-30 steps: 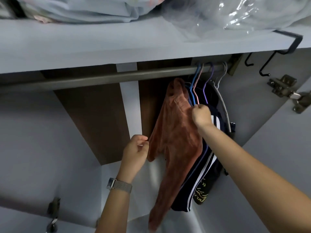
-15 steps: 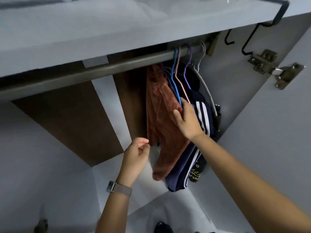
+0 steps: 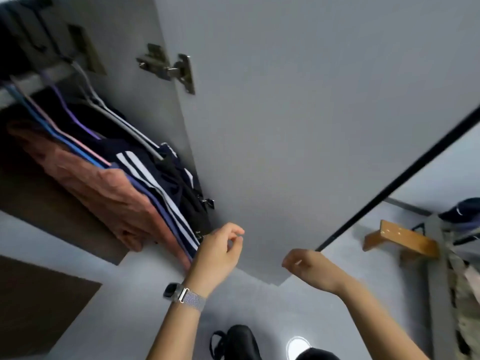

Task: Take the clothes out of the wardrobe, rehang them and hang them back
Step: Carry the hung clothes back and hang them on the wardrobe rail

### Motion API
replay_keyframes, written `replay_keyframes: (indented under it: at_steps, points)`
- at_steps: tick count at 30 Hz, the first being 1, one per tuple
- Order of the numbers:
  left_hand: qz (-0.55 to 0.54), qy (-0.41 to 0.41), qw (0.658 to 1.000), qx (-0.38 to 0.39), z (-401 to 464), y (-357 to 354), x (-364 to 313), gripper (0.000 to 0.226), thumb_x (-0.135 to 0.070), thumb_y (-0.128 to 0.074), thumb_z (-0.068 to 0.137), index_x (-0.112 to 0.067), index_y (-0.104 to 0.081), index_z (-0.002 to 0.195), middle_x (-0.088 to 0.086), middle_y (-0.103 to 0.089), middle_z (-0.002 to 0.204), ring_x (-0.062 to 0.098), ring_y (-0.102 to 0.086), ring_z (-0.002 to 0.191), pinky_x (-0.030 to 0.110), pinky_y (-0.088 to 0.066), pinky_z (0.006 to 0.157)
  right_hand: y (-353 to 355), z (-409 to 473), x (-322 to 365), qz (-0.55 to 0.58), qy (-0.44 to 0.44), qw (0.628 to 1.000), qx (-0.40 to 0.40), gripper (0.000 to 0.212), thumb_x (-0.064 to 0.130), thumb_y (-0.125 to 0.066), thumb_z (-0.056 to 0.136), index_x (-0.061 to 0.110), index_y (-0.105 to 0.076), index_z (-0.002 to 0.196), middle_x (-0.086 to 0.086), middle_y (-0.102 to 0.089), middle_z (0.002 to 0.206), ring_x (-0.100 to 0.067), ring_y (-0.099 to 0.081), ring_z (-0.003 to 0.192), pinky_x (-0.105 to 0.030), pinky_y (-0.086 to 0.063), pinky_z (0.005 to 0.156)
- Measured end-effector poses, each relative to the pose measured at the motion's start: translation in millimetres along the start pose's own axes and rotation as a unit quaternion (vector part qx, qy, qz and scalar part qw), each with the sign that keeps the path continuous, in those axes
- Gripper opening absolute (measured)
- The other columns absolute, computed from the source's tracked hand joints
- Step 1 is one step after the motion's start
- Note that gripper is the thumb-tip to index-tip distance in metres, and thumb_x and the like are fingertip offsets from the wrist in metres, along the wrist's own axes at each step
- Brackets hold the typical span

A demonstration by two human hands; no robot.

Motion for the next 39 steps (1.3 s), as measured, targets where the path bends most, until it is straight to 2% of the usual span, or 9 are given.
replay_keyframes:
  at_steps: [3, 8, 11, 16, 19, 22, 28, 35, 39]
  points:
    - [0.022, -0.041, 0.997, 0.058, -1.2, -71.7, -44.2, 0.014, -0.020, -0.055, 0.089, -0.024, -0.061, 0.101, -0.013, -0.063, 0.082, 0.005, -0.054, 0.064, 0.025, -0.045, 0.069, 29.0, -50.3, -76.7, 0.000, -0.074, 0.995, -0.060, 0.012, 0.024, -0.050, 0.094, 0.032, -0.059, 0.090, 0.017, -0.061, 0.094, -0.004, -0.057, 0.079, -0.008, -0.038, 0.067]
    - [0.054, -0.103, 0.982, 0.151, -23.9, -201.7, -134.0, 0.016, -0.020, -0.052, 0.091, -0.023, -0.059, 0.105, -0.014, -0.060, 0.086, 0.010, -0.058, 0.072, 0.019, -0.040, 0.068, 61.8, -158.1, -204.1, 0.062, -0.179, 0.965, -0.180, 0.011, 0.020, -0.056, 0.091, 0.024, -0.061, 0.099, 0.013, -0.061, 0.094, -0.004, -0.057, 0.075, -0.006, -0.038, 0.062]
    - [0.050, -0.133, 0.969, 0.201, -44.0, -282.8, -187.7, 0.017, -0.019, -0.052, 0.090, -0.020, -0.059, 0.106, -0.009, -0.062, 0.090, 0.012, -0.060, 0.074, 0.028, -0.049, 0.077, 70.4, -232.5, -275.3, 0.117, -0.228, 0.934, -0.249, 0.018, 0.023, -0.064, 0.085, 0.031, -0.054, 0.098, 0.012, -0.061, 0.095, -0.006, -0.060, 0.077, -0.018, -0.046, 0.072]
    - [0.054, -0.222, 0.932, 0.281, -80.4, -409.2, -290.5, 0.025, -0.018, -0.051, 0.091, -0.023, -0.057, 0.114, -0.014, -0.055, 0.085, 0.006, -0.050, 0.064, 0.027, -0.046, 0.073, 94.0, -361.0, -378.5, 0.199, -0.294, 0.847, -0.396, 0.036, 0.022, -0.073, 0.081, 0.029, -0.050, 0.108, 0.011, -0.059, 0.094, -0.009, -0.061, 0.082, -0.025, -0.047, 0.078]
    - [0.044, -0.248, 0.911, 0.327, -94.9, -468.1, -343.3, 0.026, -0.021, -0.052, 0.090, -0.027, -0.054, 0.116, -0.015, -0.055, 0.085, 0.004, -0.046, 0.056, 0.027, -0.046, 0.067, 107.4, -425.8, -430.8, 0.281, -0.332, 0.757, -0.487, 0.034, 0.020, -0.072, 0.082, 0.024, -0.054, 0.111, 0.008, -0.061, 0.093, -0.014, -0.063, 0.085, -0.028, -0.047, 0.074]
    - [0.042, -0.257, 0.894, 0.365, -92.0, -520.7, -382.9, 0.029, -0.024, -0.053, 0.090, -0.028, -0.052, 0.119, -0.014, -0.057, 0.090, 0.006, -0.051, 0.061, 0.024, -0.045, 0.062, 121.8, -462.3, -474.8, 0.330, -0.352, 0.683, -0.548, 0.035, 0.023, -0.073, 0.082, 0.028, -0.054, 0.110, 0.007, -0.063, 0.097, -0.010, -0.063, 0.086, -0.028, -0.047, 0.074]
    - [0.056, -0.270, 0.868, 0.412, -47.0, -624.0, -456.8, 0.027, -0.025, -0.053, 0.091, -0.029, -0.052, 0.118, -0.014, -0.057, 0.091, 0.008, -0.059, 0.071, 0.026, -0.051, 0.067, 171.3, -458.8, -559.4, 0.379, -0.369, 0.624, -0.576, 0.042, 0.031, -0.074, 0.079, 0.032, -0.051, 0.114, 0.015, -0.059, 0.104, -0.006, -0.061, 0.093, -0.036, -0.054, 0.079]
    - [0.066, -0.324, 0.827, 0.454, 6.4, -736.7, -565.8, 0.025, -0.023, -0.052, 0.091, -0.026, -0.057, 0.115, -0.012, -0.058, 0.080, 0.001, -0.056, 0.067, 0.012, -0.043, 0.061, 252.4, -449.7, -646.4, 0.403, -0.397, 0.575, -0.591, 0.039, 0.022, -0.070, 0.083, 0.028, -0.052, 0.117, 0.011, -0.060, 0.109, -0.010, -0.060, 0.097, -0.027, -0.046, 0.078]
    - [0.081, -0.339, 0.805, 0.480, 23.0, -791.8, -618.5, 0.026, -0.022, -0.052, 0.092, -0.023, -0.054, 0.119, -0.014, -0.055, 0.083, 0.001, -0.056, 0.067, 0.011, -0.045, 0.063, 283.5, -450.1, -695.5, 0.418, -0.417, 0.556, -0.585, 0.040, 0.022, -0.071, 0.082, 0.029, -0.052, 0.117, 0.018, -0.057, 0.106, -0.010, -0.059, 0.095, -0.039, -0.054, 0.081]
Point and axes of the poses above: each hand's wrist, its own z-axis towards the middle knuckle, its own y-axis out of the back of the hand, x = y × z, the point moved 5 cm from there along z, towards the middle knuckle
